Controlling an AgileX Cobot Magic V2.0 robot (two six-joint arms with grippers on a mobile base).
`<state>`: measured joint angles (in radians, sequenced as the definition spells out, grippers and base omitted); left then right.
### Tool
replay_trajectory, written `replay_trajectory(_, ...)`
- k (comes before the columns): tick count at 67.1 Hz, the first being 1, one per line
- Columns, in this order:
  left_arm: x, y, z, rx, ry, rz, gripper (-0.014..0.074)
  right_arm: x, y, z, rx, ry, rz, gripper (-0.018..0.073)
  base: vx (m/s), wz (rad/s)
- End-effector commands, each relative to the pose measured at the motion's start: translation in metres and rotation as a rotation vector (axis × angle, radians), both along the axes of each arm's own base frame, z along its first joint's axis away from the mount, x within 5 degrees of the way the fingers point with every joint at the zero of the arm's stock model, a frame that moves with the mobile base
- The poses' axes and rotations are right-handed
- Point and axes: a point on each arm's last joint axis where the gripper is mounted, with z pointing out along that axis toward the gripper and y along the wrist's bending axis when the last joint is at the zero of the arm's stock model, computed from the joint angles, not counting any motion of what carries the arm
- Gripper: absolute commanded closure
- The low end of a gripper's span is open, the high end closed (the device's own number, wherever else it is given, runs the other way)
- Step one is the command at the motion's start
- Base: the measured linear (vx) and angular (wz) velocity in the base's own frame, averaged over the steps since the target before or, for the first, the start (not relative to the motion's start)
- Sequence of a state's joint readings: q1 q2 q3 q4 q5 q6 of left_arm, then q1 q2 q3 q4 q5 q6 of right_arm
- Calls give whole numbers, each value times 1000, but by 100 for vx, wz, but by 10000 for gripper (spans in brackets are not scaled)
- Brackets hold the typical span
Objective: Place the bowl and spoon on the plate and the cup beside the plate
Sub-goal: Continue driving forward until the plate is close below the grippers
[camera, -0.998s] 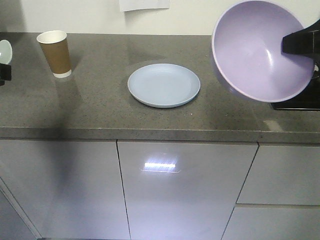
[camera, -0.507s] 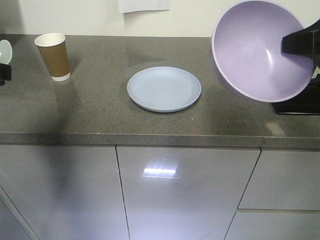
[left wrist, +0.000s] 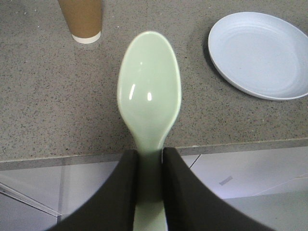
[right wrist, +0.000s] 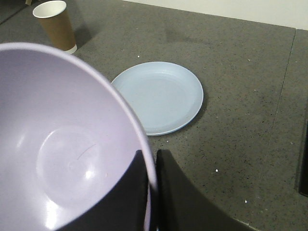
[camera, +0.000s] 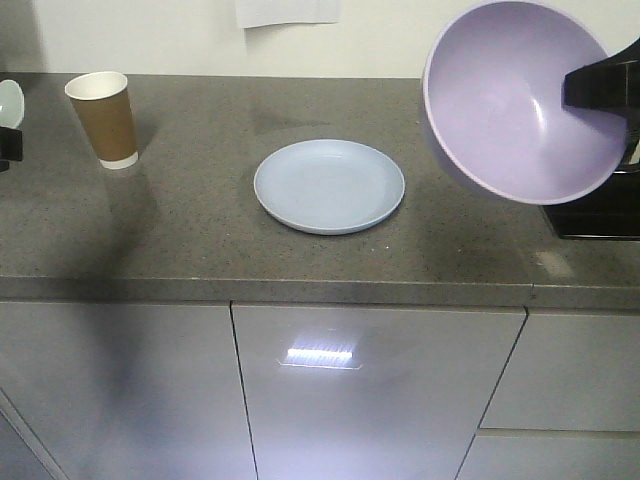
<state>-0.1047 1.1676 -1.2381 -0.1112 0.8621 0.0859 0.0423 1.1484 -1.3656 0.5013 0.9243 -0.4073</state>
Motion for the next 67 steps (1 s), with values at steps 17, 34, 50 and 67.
replay_trajectory(17, -2, -1, 16, -33, -94, 7, 603, -6, -2, 19, 33, -105, -23, 564, 4, 0)
replay_trajectory(34, -2, -1, 16, -33, -94, 7, 603, -6, -2, 19, 33, -105, -23, 564, 4, 0)
replay_trajectory(50, -2, -1, 16, -33, -94, 7, 603, -6, -2, 19, 33, -105, -23, 564, 4, 0)
replay_trajectory(67, -2, -1, 16, -33, -94, 7, 603, -6, -2, 19, 33, -105, -23, 564, 4, 1)
